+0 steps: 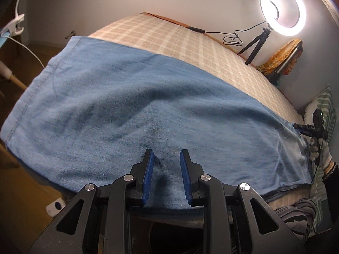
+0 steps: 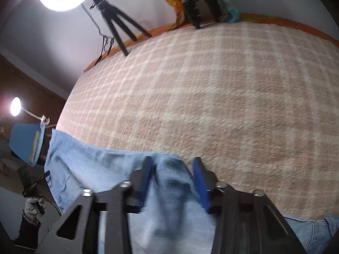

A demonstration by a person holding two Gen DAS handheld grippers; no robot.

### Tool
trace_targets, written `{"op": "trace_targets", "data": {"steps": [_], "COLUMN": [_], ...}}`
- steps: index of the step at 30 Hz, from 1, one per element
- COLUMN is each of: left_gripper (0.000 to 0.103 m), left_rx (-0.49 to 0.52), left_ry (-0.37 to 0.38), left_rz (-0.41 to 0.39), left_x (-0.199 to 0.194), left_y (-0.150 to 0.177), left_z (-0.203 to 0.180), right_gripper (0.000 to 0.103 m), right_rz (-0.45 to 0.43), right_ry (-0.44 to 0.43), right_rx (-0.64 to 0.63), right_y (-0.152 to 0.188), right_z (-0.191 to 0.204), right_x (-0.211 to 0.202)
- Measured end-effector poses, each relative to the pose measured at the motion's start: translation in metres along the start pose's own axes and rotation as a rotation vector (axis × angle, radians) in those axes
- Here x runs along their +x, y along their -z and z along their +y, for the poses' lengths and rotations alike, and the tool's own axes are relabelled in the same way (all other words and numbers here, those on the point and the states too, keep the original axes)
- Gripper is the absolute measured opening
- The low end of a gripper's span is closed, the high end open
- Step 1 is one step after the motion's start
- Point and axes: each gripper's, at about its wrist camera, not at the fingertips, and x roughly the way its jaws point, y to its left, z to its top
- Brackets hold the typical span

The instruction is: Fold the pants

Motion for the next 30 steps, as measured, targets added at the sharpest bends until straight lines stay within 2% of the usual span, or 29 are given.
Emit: {"op": "trace_targets", "data": {"steps": [1, 2, 7, 10, 12, 13, 16, 18, 20, 23, 25, 30], "left_gripper": [0.024, 0.024, 0.024, 0.024, 0.024, 0.024, 0.024, 0.024, 0.024, 0.024, 0.024, 0.024], "left_rx": [-0.002, -0.002, 0.001, 0.0, -0.019, -0.031, -0.053, -0.05, -0.042, -0.032, -0.049, -0.086], "left_ry": [0.003, 0.009, 0.026, 0.031, 0.037, 0.038, 0.03, 0.036, 0.047, 0.036, 0.044, 0.066], "left_rz": [-0.001, -0.007, -0.009, -0.02, -0.027, -0.032, -0.048, -0.068, -0.077, -0.083, -0.087, -0.113], "left_x": [0.001, 0.0, -0.001, -0.002, -0.005, -0.006, -0.014, -0.022, -0.026, -0.03, -0.031, -0.041], "left_y": [0.001, 0.001, 0.002, 0.004, 0.004, 0.004, 0.004, 0.005, 0.004, 0.006, 0.009, 0.013], "left_z": [0.002, 0.003, 0.005, 0.006, 0.009, 0.011, 0.015, 0.014, 0.012, 0.009, 0.011, 0.017], "right_gripper": [0.02, 0.014, 0.004, 0.004, 0.006, 0.01, 0.034, 0.037, 0.037, 0.037, 0.037, 0.036], "right_rz": [0.003, 0.002, -0.067, -0.04, -0.026, -0.027, -0.064, -0.108, -0.123, -0.118, -0.085, -0.01], "right_ry": [0.032, 0.051, 0.16, 0.182, 0.22, 0.229, 0.272, 0.283, 0.241, 0.111, 0.015, -0.106], "right_rx": [-0.037, -0.057, -0.156, -0.152, -0.165, -0.158, -0.138, -0.164, -0.192, -0.262, -0.323, -0.511], "right_y": [0.001, 0.002, -0.005, -0.008, -0.006, -0.006, -0.006, -0.001, 0.007, 0.027, 0.043, 0.087], "right_z": [0.007, 0.012, 0.031, 0.025, 0.027, 0.027, 0.036, 0.05, 0.064, 0.096, 0.122, 0.187], "right_x": [0.001, 0.001, -0.013, 0.001, 0.01, 0.01, -0.003, -0.021, -0.035, -0.051, -0.052, -0.046]}}
